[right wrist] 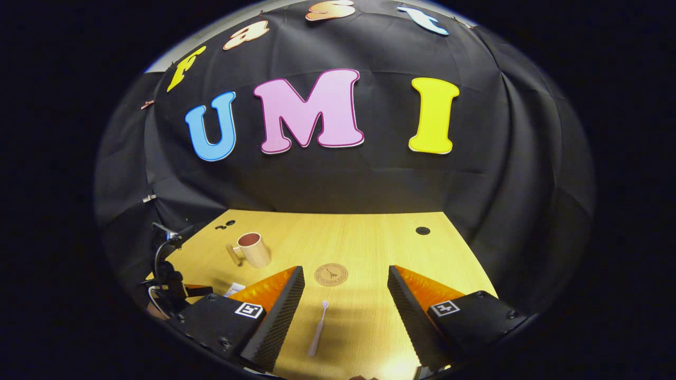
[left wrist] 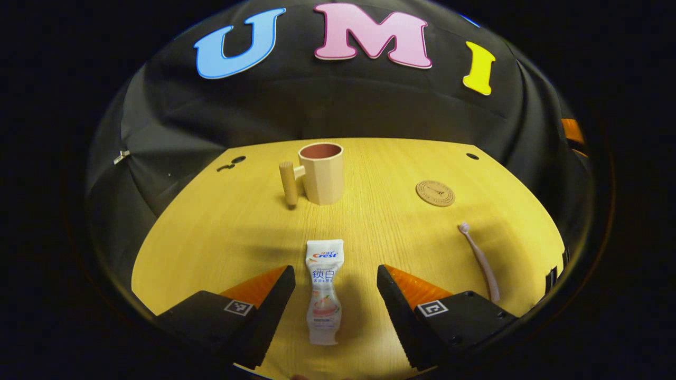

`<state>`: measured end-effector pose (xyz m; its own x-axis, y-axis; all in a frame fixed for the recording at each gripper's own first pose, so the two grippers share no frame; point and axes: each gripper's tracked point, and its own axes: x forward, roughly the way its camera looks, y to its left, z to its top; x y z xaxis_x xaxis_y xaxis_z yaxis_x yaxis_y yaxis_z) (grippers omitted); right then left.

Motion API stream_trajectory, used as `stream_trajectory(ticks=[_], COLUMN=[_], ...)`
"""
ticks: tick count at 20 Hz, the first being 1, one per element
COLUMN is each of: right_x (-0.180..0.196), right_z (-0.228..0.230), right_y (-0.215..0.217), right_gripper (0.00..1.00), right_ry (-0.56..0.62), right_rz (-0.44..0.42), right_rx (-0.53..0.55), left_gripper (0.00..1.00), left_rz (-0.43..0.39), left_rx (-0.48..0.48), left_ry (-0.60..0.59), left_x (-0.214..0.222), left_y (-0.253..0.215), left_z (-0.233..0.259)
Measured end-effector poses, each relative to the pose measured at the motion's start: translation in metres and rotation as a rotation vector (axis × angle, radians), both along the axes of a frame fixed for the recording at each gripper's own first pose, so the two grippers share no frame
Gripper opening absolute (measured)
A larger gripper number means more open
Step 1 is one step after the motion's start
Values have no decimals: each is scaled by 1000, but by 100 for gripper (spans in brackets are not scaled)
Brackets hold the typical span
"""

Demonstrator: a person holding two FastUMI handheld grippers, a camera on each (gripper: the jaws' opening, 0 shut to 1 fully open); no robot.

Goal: Put the toothbrush and toothpaste on the desktop into the cup, then pick up the cup and place it on the coaster on the desktop.

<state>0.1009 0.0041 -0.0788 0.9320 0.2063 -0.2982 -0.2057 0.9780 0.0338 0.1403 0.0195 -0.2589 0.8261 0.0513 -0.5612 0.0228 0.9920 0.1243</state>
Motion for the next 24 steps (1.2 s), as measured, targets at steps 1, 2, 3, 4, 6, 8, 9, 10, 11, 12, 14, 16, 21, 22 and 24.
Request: stream_trajectory(ticks=[1,2,3,4,6,8,9,10,11,12,14,16,21,22,24], right_x=[-3,-6,-9,-11,-14,-19,-21,-24,-25,-28,-40,-50,-61,-56,-48], right_z=[-4,-7,-10,-12,-20,-30,-35,-38,-42,-46,-55,-65,-86,-85,-89], right_y=[4,5,6,7,8,11,13,14,13,12,6,0,2,1,4], right_gripper=[98,98,98,98,98,98,98,98,98,98,98,98,98,98,98], right_ry=[13,25,34,40,60,89,106,119,131,141,163,195,270,264,265], right_rz=[4,3,-2,-9,-27,-39,-43,-45,-49,-51,-62,-78,-92,-97,-97], right_rx=[-4,-5,-6,-8,-9,-11,-14,-16,-20,-30,-56,-57,-18,-20,-28], left_gripper=[97,97,97,97,97,95,93,90,84,87,72,58,34,32,26], left_rz=[7,7,5,0,-2,5,-7,-11,-20,-28,-51,-69,-108,-117,-146], left_rx=[0,-4,-5,-4,-17,-18,-17,-10,-4,1,8,12,25,15,5], left_ry=[14,28,41,52,83,109,102,115,110,118,125,121,187,192,187], left_x=[2,4,6,8,10,6,9,6,6,5,5,5,3,4,3], left_y=[4,6,8,9,8,11,9,9,8,5,-1,-3,-4,-5,-5], left_z=[-7,-13,-19,-24,-34,-43,-43,-44,-45,-46,-46,-47,-48,-46,-46])
